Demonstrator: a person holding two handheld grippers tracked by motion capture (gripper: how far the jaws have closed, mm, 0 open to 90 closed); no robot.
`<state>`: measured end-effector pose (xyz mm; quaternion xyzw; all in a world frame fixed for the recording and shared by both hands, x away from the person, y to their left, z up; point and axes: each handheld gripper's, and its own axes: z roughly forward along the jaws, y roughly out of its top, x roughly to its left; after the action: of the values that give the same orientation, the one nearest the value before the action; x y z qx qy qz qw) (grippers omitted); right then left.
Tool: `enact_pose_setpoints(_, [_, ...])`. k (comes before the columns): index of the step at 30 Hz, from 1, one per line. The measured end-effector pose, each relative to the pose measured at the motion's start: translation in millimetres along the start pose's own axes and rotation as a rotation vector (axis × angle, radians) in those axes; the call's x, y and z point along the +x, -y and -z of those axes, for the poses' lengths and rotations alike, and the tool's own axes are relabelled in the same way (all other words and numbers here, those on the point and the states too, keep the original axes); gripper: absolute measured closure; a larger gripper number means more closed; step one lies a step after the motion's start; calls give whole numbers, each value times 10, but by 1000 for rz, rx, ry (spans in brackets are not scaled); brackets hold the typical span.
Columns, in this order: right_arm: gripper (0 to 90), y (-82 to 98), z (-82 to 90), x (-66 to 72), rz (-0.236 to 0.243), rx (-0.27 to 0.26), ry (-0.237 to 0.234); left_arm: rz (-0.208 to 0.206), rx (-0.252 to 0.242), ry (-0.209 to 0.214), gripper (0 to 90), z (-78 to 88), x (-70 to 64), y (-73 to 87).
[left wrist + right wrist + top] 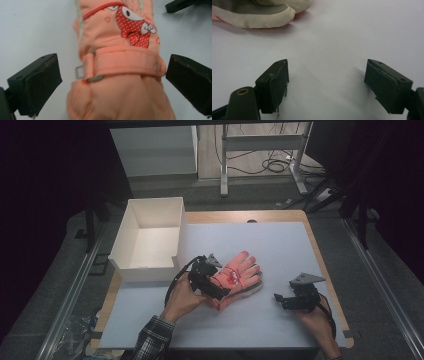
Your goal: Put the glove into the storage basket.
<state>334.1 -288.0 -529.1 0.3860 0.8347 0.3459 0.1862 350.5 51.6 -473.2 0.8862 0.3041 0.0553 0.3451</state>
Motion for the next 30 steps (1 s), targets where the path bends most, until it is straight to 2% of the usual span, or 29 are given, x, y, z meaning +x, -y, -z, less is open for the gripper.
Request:
enact_pose_setpoints(1, [199,1,0,1,0,-1,0,0,0,0,0,0,0,0])
enact_pose_setpoints(4, [198,4,0,0,1,-1,1,-34,41,-2,0,-137,-32,-28])
enact_pose_setpoints(6, [198,5,0,-1,1,-2,1,-41,59,-2,0,-201,-42,-25])
enact_pose_setpoints(10, [198,6,0,0,1,-3,2,-36,73,-4,0,-291,-57,-7])
enact_pose_setpoints(16, [198,8,-1,0,3,-3,2,-49,131,-31,0,-437,-106,29])
enact_pose_setpoints(18, [198,8,-2,1,2,-4,1,-65,157,-58,0,-492,-129,36])
enact_pose_setpoints(22, [198,9,-2,2,1,-5,1,-72,150,-89,12,-527,-152,35])
enact_pose_setpoints(25, [198,9,-2,2,1,-5,1,-94,171,-111,30,-578,-186,43])
enact_pose_setpoints(26, [198,9,-3,2,1,-5,2,-113,187,-121,39,-614,-214,49])
enact_pose_setpoints(27, [198,9,-3,2,1,-5,2,-113,187,-121,58,-614,-214,49])
enact_pose_setpoints(30, [198,9,-3,2,1,-4,2,-97,195,-79,132,-602,-197,39])
